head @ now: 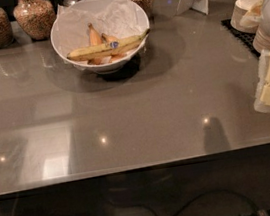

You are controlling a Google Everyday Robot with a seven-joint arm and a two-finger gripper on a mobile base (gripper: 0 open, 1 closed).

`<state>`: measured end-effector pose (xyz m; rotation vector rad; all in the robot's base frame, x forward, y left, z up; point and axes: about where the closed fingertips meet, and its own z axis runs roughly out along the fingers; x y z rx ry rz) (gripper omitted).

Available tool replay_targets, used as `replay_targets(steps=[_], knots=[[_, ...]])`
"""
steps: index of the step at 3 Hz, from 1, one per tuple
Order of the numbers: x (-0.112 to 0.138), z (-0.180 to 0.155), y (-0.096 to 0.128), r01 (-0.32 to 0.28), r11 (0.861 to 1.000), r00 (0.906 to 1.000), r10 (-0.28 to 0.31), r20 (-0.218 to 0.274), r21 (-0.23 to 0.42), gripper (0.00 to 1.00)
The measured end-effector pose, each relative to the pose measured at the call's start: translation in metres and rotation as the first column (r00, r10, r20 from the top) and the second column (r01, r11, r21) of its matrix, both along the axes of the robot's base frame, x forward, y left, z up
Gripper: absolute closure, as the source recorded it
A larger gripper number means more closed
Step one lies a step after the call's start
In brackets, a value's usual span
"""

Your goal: Pick banana from white bowl

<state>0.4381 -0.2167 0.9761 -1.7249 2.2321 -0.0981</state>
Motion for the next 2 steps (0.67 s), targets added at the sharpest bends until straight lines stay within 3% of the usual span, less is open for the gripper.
replay_targets(steps=[1, 2], knots=[[0.000, 0.000, 0.000, 0.000, 1.000, 1.0000, 0.000, 0.000, 0.000, 0.00], [0.021, 0.001, 0.014, -0.027, 0.998, 0.9979, 0.024, 0.059, 0.056, 0.00]])
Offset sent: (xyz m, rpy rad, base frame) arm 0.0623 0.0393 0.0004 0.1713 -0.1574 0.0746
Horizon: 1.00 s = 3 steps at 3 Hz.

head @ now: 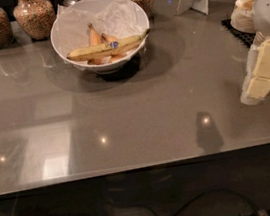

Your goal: Pick banana from white bowl

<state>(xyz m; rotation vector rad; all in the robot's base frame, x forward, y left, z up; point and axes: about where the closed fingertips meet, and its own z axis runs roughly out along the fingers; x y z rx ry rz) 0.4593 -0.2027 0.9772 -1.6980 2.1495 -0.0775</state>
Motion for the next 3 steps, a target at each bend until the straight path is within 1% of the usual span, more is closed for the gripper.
replay_targets(steps=[1, 2, 3], knots=[[0.048, 0.006, 0.036, -0.077, 0.992, 0.9914, 0.065, 0.114, 0.105, 0.00], [0.099, 0.016, 0.081, -0.173, 0.963, 0.9673, 0.127, 0.220, 0.208, 0.00], [0.145, 0.031, 0.133, -0.260, 0.924, 0.9365, 0.171, 0.306, 0.281, 0.00]])
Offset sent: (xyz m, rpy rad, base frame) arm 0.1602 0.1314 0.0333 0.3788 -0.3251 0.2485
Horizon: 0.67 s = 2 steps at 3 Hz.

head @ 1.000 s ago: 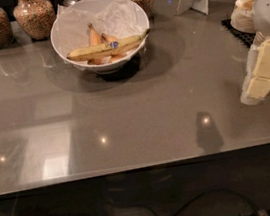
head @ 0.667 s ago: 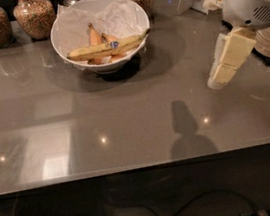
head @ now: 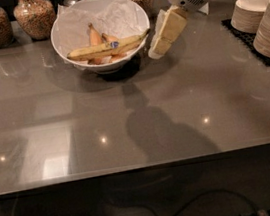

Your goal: Pick banana from white bowl

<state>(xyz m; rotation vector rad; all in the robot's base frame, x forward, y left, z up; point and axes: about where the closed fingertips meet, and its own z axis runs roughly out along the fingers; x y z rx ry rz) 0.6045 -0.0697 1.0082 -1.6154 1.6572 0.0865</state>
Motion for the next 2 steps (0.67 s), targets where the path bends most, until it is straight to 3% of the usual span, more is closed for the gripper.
replay_targets(steps=[1, 2], knots=[[0.000, 0.000, 0.000, 0.000, 1.000, 1.0000, 0.000, 0.000, 0.000, 0.00], [0.014, -0.002, 0.019, -0.052, 0.999, 0.9977, 0.053, 0.043, -0.005, 0.00]])
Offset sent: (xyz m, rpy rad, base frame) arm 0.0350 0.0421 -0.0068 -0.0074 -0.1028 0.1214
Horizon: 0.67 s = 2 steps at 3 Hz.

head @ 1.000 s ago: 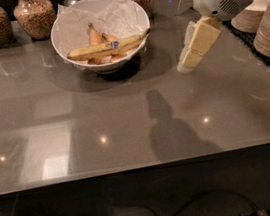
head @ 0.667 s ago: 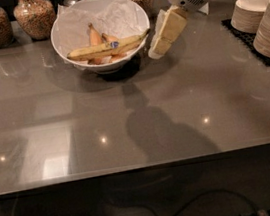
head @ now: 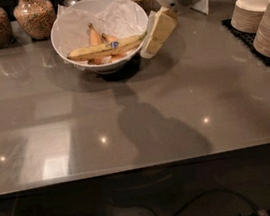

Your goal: Pick banana from white bowl

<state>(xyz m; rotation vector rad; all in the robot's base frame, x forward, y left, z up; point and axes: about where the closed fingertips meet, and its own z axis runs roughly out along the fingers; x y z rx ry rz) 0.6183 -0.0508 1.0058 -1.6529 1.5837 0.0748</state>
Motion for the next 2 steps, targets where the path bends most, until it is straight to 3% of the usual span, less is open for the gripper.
replay_targets(steps=[1, 2], knots=[[0.022, -0.006, 0.025, -0.060, 0.998, 0.9978, 0.060, 0.030, -0.002, 0.00], [0.054, -0.019, 0.055, -0.116, 0.993, 0.9927, 0.117, 0.029, -0.031, 0.17]])
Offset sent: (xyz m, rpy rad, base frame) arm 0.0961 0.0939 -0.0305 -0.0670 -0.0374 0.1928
